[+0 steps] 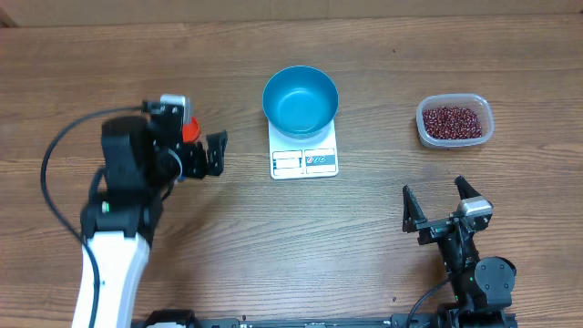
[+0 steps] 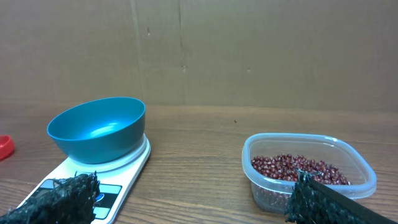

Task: Scoop item into bowl and weigh 150g on scale
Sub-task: 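Reach the left gripper down and grasp the red scoop's handle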

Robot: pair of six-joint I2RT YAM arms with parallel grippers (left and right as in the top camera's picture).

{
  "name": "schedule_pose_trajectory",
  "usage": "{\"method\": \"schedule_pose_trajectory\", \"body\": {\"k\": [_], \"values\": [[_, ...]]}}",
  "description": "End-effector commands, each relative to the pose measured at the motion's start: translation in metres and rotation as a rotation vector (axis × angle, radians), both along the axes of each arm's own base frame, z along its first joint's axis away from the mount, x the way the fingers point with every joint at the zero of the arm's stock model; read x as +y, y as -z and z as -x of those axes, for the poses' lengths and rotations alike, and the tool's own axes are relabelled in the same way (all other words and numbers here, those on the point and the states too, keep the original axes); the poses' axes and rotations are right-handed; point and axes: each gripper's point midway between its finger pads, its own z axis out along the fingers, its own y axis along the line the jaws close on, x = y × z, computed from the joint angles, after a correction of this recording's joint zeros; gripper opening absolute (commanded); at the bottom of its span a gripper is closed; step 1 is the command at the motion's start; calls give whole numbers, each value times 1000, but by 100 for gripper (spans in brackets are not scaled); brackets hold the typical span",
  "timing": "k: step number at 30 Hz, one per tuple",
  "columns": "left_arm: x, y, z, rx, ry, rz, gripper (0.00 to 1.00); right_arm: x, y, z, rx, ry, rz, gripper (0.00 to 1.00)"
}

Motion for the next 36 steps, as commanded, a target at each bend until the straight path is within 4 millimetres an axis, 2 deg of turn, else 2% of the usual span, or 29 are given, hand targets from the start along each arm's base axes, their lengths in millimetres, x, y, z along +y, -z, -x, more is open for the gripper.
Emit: {"method": "schedule_pose_trajectory", "body": {"k": [1,8,13,19,25,28,36], "values": [[-8,-4,-17,64,52,26,100,1,2,0,-2,-2,1,100],[-8,17,-34,254,51,34,100,1,2,0,-2,-2,1,100],[-17,30,-40,299,90,80,100,1,2,0,-2,-2,1,100],[-14,43,-51,307,76,64,100,1,2,0,-2,-3,1,100],[15,67,-66,341,-83,-28,100,1,2,0,-2,-3,1,100],[36,79,-69,370,-170,-73,98,1,2,0,-2,-2,1,100],[77,111,-76,427,-271,-84,94,1,2,0,-2,-2,1,100]]}}
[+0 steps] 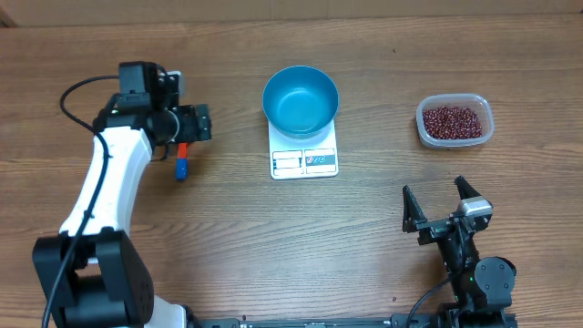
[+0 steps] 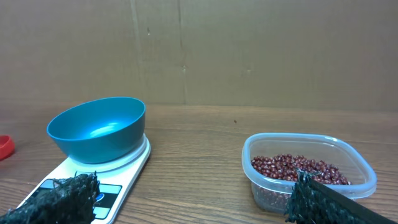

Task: Scoop item into bowl and weigh 150g on scale
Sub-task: 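Reach the left gripper down and grasp the red scoop's handle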

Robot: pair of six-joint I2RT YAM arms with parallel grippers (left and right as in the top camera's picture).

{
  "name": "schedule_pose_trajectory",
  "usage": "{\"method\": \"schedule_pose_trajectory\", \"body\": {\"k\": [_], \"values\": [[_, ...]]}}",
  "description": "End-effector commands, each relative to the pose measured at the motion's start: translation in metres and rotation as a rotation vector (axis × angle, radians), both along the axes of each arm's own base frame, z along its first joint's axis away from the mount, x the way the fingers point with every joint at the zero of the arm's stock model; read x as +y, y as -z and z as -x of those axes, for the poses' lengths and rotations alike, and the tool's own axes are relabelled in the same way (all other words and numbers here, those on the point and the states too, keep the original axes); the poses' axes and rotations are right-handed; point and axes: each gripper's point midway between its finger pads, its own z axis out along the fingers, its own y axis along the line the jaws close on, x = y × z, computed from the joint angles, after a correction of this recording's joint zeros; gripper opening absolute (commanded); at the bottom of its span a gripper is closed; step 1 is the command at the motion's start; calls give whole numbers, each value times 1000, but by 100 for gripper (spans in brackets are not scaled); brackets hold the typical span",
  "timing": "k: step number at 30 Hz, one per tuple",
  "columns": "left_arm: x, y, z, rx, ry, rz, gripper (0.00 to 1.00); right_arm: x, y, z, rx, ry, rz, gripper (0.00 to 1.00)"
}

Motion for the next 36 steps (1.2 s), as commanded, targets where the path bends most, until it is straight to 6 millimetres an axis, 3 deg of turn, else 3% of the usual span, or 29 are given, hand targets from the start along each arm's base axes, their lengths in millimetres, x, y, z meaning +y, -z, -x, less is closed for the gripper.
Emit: {"method": "schedule_pose_trajectory", "body": {"k": [1,6,11,17,21,29,36], "values": [[26,11,-10,11,-76,-25,93,1,2,0,-3,-2,1,100],[42,34,-16,37,-98,-26,91,1,2,0,-2,-3,1,100],[48,54,-23,49,-86,-36,82,1,2,0,-3,-3,1,100],[52,63,-41,-3,-74,-50,79,1,2,0,-3,-3,1,100],[52,69,-51,-29,-73,-50,78,1,2,0,-2,-2,1,100],[41,99,-61,-26,-38,-2,73,1,2,0,-2,-2,1,100],[40,98,-68,-56,-14,-17,65,1,2,0,-2,-3,1,100]]}}
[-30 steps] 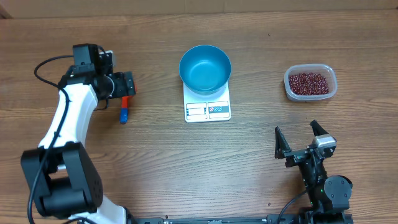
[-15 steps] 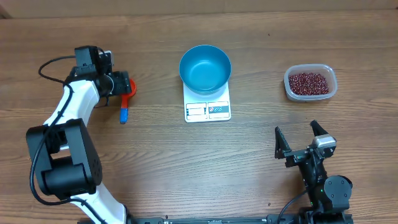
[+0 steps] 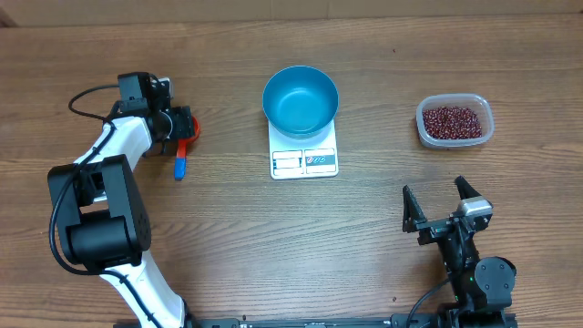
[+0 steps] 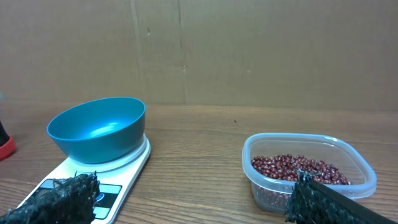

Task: Scoop item into bowl and weigh 150g on scale
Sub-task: 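Reach the left gripper down and grasp the red scoop's handle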

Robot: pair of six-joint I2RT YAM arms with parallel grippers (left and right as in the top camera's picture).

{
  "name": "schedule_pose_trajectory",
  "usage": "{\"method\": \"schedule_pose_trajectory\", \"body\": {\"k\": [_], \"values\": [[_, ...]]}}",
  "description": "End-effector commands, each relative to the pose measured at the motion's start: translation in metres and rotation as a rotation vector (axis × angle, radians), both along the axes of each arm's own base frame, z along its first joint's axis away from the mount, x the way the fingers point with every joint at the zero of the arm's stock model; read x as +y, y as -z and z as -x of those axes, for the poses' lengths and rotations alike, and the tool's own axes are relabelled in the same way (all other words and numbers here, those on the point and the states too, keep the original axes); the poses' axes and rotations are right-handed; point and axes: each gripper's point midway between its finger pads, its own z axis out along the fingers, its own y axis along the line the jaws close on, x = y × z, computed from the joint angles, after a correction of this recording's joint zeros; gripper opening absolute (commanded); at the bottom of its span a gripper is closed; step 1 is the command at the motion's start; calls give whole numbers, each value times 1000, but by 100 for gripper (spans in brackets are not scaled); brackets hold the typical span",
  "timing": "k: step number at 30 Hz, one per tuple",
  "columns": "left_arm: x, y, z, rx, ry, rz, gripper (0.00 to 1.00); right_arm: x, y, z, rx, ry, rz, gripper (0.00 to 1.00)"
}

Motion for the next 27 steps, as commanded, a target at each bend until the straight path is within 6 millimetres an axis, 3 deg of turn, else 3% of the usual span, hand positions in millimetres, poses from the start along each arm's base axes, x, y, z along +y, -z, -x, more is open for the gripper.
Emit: {"method": "schedule_pose_trajectory", "body": {"k": [1,5,21,27], "values": [[-5,-4,-10,-35,39,-3,63,1,2,0,-2,-2,2,100],[-5,-5,-12,-43,40,-5,50,1,2,0,-3,-2,2,100],[-6,0,-7,-24,33,4,36,1,2,0,-3,-2,2,100],[-6,14,-3,12,3,26,29,1,2,0,-3,-2,2,100]]}}
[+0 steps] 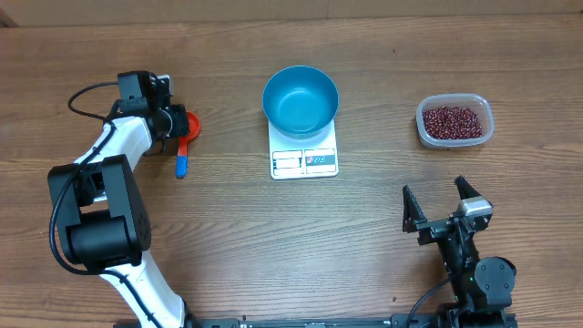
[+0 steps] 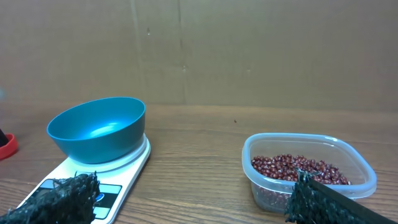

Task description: Scoop item into bowl and weigh 150g on scale

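A red scoop (image 1: 189, 123) with a blue handle (image 1: 181, 165) lies on the table left of the scale. My left gripper (image 1: 171, 125) is at the scoop's left rim; the wrist hides its fingers, so their spread is unclear. A blue bowl (image 1: 301, 100) stands empty on the white scale (image 1: 304, 159). A clear tub of red beans (image 1: 454, 121) sits at the right. My right gripper (image 1: 435, 191) rests open near the front edge, empty. In the right wrist view the right gripper (image 2: 189, 196) faces the bowl (image 2: 96, 129), the tub (image 2: 308, 169) and the scoop (image 2: 6, 145) at the left edge.
The wooden table (image 1: 291, 246) carries only these things. A cardboard wall (image 2: 249, 50) closes off the back edge. The left arm's white link (image 1: 109, 150) stretches along the table's left side.
My left gripper has drawn back a little to the left, so more of the scoop's red cup shows. The scoop's handle lies where it did. The right arm has not moved.
My left gripper was open in mid-air left of the scale, with the scoop mostly under it. Then it stood higher up the table over the scoop. Later it reached the scoop's red cup, and now sits at its left rim. Bowl, scale, tub stayed put.
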Robot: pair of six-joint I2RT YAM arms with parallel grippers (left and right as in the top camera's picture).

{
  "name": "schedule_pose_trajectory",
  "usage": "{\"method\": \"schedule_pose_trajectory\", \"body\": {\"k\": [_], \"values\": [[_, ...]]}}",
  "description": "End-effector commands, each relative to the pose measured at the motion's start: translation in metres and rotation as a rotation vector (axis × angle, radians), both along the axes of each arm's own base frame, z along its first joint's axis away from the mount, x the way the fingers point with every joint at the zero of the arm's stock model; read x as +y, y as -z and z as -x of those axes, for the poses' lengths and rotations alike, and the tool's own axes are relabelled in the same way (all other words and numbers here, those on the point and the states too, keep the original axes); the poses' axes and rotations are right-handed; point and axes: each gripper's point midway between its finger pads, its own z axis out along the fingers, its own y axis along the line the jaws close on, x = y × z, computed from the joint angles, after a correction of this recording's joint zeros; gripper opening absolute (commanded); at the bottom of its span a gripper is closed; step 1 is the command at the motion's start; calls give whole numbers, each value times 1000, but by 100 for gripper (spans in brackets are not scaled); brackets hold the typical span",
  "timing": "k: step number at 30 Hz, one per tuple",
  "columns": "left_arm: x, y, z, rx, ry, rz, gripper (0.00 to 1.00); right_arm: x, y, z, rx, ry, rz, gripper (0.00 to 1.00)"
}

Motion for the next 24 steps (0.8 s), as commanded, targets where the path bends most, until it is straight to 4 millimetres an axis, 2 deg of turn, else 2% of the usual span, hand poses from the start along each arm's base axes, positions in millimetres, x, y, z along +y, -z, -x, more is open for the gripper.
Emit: {"method": "schedule_pose_trajectory", "body": {"k": [1,3,4,7,10,12,13,17,22,24], "values": [[-7,19,2,41,-7,32,25,1,2,0,-2,-3,1,100],[-6,23,4,55,-26,39,8,1,2,0,-2,-3,1,100],[-5,24,5,62,-43,45,4,1,2,0,-2,-3,1,100],[2,20,4,60,-129,52,4,1,2,0,-2,-3,1,100],[8,4,3,42,-218,62,4,1,2,0,-2,-2,1,100],[9,-15,2,21,-267,82,4,1,2,0,-2,-2,1,100],[9,-34,3,-2,-301,103,4,1,2,0,-2,-2,1,100],[7,-90,13,-64,-407,176,4,1,2,0,-2,-3,1,100],[-9,-157,45,-100,-491,316,4,1,2,0,-2,-3,1,100],[-17,-174,61,-92,-511,369,4,1,2,0,-2,-3,1,100]]}}
